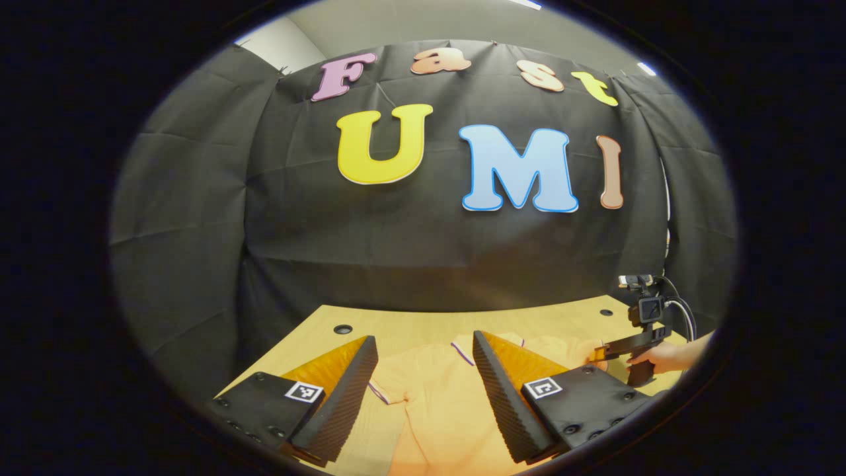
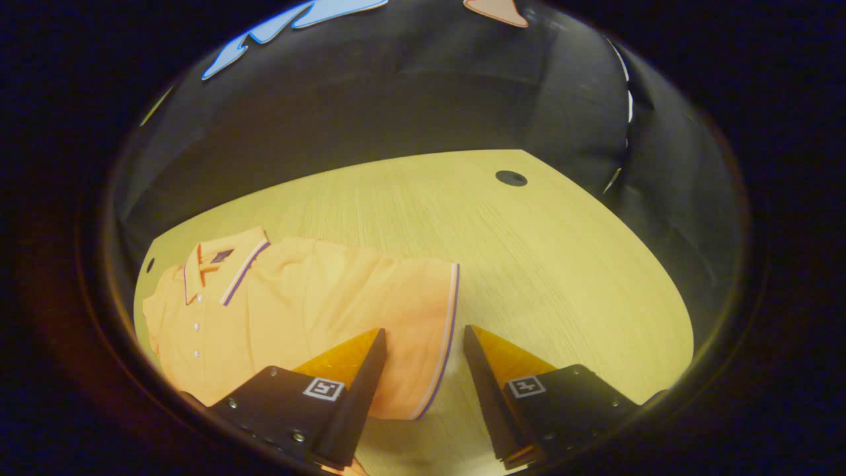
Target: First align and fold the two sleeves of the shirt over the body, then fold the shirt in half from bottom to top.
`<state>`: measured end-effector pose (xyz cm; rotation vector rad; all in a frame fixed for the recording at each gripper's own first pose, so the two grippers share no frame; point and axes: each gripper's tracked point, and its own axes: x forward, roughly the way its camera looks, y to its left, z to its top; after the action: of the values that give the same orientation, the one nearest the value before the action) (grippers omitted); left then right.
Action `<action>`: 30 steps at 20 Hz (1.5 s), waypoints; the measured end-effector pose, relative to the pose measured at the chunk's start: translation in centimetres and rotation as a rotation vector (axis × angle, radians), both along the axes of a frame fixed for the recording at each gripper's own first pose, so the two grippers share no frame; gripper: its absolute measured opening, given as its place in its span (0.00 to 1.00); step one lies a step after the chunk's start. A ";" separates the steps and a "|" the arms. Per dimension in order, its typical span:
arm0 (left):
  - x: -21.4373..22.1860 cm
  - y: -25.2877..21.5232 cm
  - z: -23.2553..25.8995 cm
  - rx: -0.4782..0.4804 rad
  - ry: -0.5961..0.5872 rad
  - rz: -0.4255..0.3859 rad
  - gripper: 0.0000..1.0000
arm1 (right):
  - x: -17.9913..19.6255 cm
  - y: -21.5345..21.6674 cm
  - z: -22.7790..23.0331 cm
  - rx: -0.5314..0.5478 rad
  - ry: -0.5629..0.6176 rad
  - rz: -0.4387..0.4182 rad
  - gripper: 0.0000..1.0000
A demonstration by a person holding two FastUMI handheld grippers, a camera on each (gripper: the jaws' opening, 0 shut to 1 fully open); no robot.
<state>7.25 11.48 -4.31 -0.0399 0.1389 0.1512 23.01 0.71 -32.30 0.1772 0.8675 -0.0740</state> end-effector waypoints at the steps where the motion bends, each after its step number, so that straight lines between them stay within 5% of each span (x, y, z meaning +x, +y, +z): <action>1: 0.1 -0.1 -0.1 -0.004 0.001 0.000 0.95 | -0.1 0.1 0.0 0.003 0.002 0.011 0.74; 3: 0.2 0.2 -0.3 -0.012 0.001 0.003 0.95 | 0.0 0.0 0.1 0.012 0.006 -0.001 0.39; 4: 0.2 0.4 -0.5 -0.017 0.003 0.006 0.95 | 0.1 -0.1 0.2 0.015 -0.002 0.004 0.39; 6: 0.0 0.8 -0.7 -0.024 0.007 0.016 0.95 | 0.1 0.2 0.2 0.038 0.012 -0.039 0.10; 8: -0.1 1.4 -1.2 -0.031 0.013 0.029 0.95 | 0.2 0.2 0.2 0.033 0.017 -0.052 0.12; 9: -0.4 1.7 -1.3 -0.036 0.013 0.035 0.95 | 0.4 0.4 0.4 0.032 0.020 -0.050 0.02; 18: 0.5 4.8 -2.7 -0.055 0.011 0.055 0.95 | 1.3 4.1 7.1 -0.062 -0.135 0.066 0.02; 30: 6.5 9.1 -6.2 -0.037 0.032 -0.081 0.95 | 0.2 12.1 8.8 -0.223 -0.162 0.224 0.03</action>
<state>13.80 20.58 -10.55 -0.0690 0.1751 0.0683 23.26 12.78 -23.55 -0.1223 0.7068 0.0522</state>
